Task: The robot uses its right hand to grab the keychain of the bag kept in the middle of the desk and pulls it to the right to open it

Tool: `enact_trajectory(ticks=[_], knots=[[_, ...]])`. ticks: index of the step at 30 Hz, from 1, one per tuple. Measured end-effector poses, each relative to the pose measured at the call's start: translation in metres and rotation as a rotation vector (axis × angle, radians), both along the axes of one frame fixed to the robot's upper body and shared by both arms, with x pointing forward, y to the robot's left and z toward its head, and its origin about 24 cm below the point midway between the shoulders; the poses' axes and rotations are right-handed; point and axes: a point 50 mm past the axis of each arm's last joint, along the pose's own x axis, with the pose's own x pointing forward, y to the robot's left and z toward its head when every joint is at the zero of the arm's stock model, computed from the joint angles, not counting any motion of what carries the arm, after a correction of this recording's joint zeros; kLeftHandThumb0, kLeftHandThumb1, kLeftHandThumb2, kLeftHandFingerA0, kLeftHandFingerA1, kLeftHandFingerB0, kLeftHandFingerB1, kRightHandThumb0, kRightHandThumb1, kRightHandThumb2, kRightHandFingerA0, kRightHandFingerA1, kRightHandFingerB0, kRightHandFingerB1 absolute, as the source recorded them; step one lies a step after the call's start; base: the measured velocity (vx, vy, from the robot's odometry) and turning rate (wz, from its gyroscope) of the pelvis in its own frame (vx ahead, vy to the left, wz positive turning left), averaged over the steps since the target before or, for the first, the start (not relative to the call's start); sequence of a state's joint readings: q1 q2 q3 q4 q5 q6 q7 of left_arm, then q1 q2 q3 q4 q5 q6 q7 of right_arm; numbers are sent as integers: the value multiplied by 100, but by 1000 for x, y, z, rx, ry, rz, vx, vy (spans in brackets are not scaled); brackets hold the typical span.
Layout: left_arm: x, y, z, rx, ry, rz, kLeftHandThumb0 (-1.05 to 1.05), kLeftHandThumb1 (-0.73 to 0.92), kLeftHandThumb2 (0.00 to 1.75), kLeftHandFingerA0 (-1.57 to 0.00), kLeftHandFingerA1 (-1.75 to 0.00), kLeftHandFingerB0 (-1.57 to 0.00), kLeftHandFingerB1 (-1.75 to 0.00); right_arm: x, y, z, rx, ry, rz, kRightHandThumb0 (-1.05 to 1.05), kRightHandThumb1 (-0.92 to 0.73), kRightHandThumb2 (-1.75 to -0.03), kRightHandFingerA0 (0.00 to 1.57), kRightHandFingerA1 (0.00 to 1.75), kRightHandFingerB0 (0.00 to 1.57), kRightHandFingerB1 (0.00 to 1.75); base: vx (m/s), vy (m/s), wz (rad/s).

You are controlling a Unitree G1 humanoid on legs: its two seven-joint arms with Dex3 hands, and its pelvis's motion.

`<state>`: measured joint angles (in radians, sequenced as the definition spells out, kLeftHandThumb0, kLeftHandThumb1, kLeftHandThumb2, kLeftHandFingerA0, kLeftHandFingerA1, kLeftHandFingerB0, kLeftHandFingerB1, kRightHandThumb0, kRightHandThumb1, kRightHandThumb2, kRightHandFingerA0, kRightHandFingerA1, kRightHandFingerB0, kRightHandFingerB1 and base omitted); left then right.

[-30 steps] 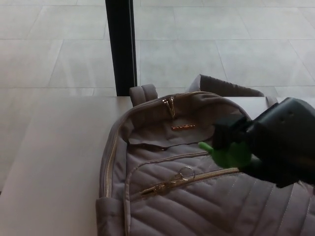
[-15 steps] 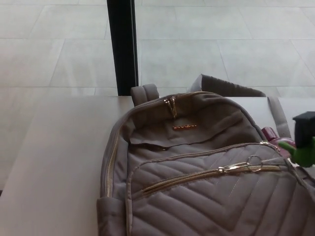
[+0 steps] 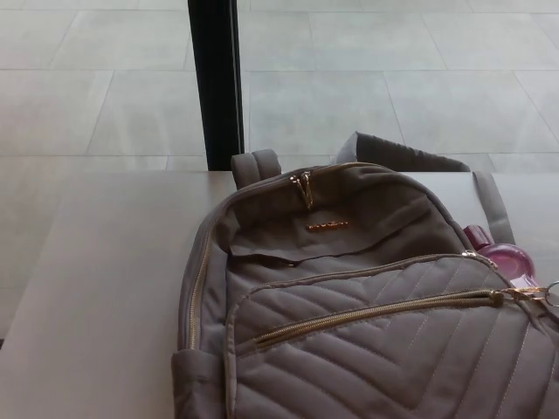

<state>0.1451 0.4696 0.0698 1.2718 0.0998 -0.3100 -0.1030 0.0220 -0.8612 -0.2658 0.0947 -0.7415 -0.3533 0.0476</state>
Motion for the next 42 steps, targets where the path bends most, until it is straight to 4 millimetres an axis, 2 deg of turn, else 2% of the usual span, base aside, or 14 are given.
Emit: enact_trajectory(ticks=[1,5,8,10,11,12,18,19,20,23,24,31,38,42], knots=[[0,0,0,0,1,0,-84,92,72,-66,-59,-60,-48,-2,-4,-1,-1,1,-11,-30,-63,-91,89,175,63,153,0,0,0],[-2,1,0,-4,-2,11,-84,92,73,-64,-59,-60,-48,-8,-18,-8,12,-2,-62,-29,-62,-88,90,175,59,160,0,0,0],[-2,0,0,-5,-1,9,-83,92,73,-64,-58,-59,-48,-11,-21,-11,27,-6,-70,-25,-69,-78,88,175,67,127,0,0,0],[-1,0,0,-6,-1,7,-84,92,74,-65,-58,-58,-48,-13,-20,-11,39,-6,-63,-32,-71,-61,79,145,51,43,0,0,0],[-1,0,0,-6,0,6,-83,92,74,-67,-58,-60,-48,-13,-17,-11,45,-6,-54,-46,-68,-61,45,59,23,29,0,0,0],[-1,0,0,-7,1,5,-83,92,72,-66,-57,-60,-48,-14,-16,-11,47,-6,-47,-84,-52,-93,1,41,0,9,0,0,0],[-1,0,0,-7,2,5,-88,77,92,-63,-62,-54,-52,-16,-9,-8,21,60,-52,-99,-53,-99,0,16,0,0,0,0,0],[-1,0,0,-8,3,5,-82,92,73,-65,-59,-59,-47,-17,-10,-9,24,71,-60,-103,-57,-69,0,5,0,0,0,0,0],[-1,0,0,-8,3,5,-82,92,72,-66,-58,-60,-48,-17,-10,-9,28,82,-69,-100,-56,-98,0,18,0,0,0,0,0],[-1,0,-1,-9,3,5,-79,75,113,-61,-67,-55,-60,-20,-15,-9,34,108,-113,-102,-58,-98,0,16,0,0,0,0,0],[-1,0,-1,-9,3,5,-83,92,74,-63,-61,-57,-48,-20,-17,-8,36,109,-127,-105,-61,-101,0,20,0,3,0,0,0],[0,-2,-1,-12,0,2,-82,92,73,-64,-59,-58,-47,-34,-49,-6,123,86,-319,-105,-64,-105,0,36,0,15,0,0,0],[1,-3,-2,-14,1,-1,-81,92,74,-64,-60,-57,-47,-75,-107,-23,355,26,-654,-64,-45,-81,0,44,0,17,0,0,0],[1,-3,-2,-15,1,-2,-83,92,71,-63,-64,-59,-49,-108,-134,-41,489,10,-839,-50,-67,-61,0,65,0,27,0,0,0]])
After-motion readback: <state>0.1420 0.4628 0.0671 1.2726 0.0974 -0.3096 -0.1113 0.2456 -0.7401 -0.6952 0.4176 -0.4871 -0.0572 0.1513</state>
